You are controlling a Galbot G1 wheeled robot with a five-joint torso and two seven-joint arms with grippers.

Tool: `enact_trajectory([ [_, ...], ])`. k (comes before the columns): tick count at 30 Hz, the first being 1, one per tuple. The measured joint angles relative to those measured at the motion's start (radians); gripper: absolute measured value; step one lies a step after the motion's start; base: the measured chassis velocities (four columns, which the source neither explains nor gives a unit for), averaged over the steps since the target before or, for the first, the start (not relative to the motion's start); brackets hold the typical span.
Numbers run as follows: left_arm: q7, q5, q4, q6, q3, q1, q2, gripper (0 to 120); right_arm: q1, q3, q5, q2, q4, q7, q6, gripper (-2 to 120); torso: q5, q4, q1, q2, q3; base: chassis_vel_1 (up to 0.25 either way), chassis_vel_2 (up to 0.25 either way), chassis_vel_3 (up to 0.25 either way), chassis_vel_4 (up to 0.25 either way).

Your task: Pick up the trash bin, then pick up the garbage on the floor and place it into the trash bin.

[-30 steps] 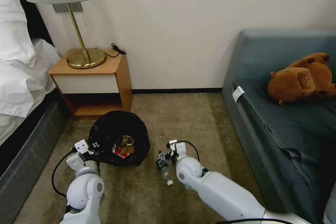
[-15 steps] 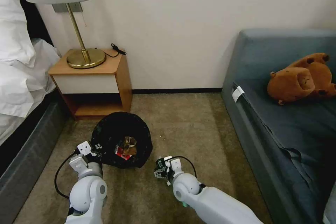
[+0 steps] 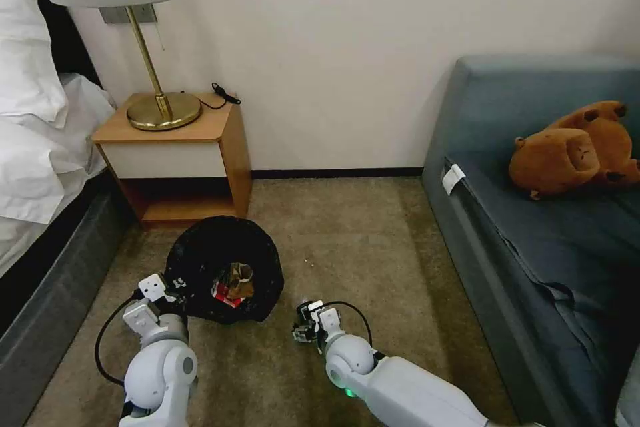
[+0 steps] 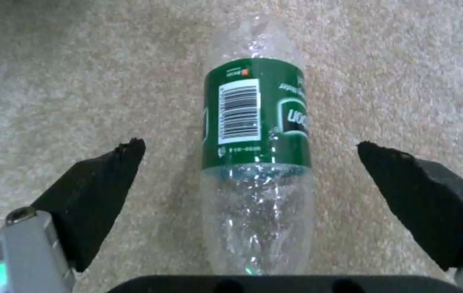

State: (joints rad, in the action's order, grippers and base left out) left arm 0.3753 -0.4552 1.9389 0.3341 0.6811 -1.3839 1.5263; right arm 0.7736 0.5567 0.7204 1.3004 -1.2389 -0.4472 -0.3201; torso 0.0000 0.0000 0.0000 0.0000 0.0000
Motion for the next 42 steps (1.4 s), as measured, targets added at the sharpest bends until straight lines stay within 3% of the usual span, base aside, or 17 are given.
enact_trajectory([
  [19,-0.002,-0.001,0.001,-0.008,0.009,-0.018,0.002,1,0.018,-0.029,-0.081,0.025,0.090,0.074,0.060,97,0.0000,0.0000,0.000,0.000,0.000,0.000,0.000,0.000,0.000],
  [30,-0.003,-0.002,0.005,-0.013,0.010,-0.026,0.009,1,0.042,-0.050,-0.111,0.028,0.109,0.098,0.089,59,0.0000,0.0000,0.000,0.000,0.000,0.000,0.000,0.000,0.000],
  [31,-0.003,-0.003,0.007,-0.013,0.015,-0.024,0.009,1,0.048,-0.055,-0.119,0.031,0.112,0.100,0.094,51,0.0001,0.0000,0.000,0.000,0.000,0.000,0.000,0.000,0.000],
  [34,-0.003,-0.004,0.008,-0.013,0.016,-0.023,0.009,1,0.051,-0.057,-0.124,0.033,0.115,0.103,0.098,45,0.0001,0.0000,0.000,0.000,0.000,0.000,0.000,0.000,0.000],
  [36,-0.002,-0.004,0.008,-0.011,0.014,-0.021,0.010,1,0.050,-0.059,-0.131,0.035,0.121,0.108,0.105,34,0.0001,0.0000,0.000,0.000,0.000,0.000,0.000,0.000,0.000],
  [42,-0.002,-0.003,0.007,-0.010,0.011,-0.019,0.011,1,0.046,-0.061,-0.134,0.036,0.124,0.112,0.108,23,0.0001,0.0000,0.000,0.000,0.000,0.000,0.000,0.000,0.000],
])
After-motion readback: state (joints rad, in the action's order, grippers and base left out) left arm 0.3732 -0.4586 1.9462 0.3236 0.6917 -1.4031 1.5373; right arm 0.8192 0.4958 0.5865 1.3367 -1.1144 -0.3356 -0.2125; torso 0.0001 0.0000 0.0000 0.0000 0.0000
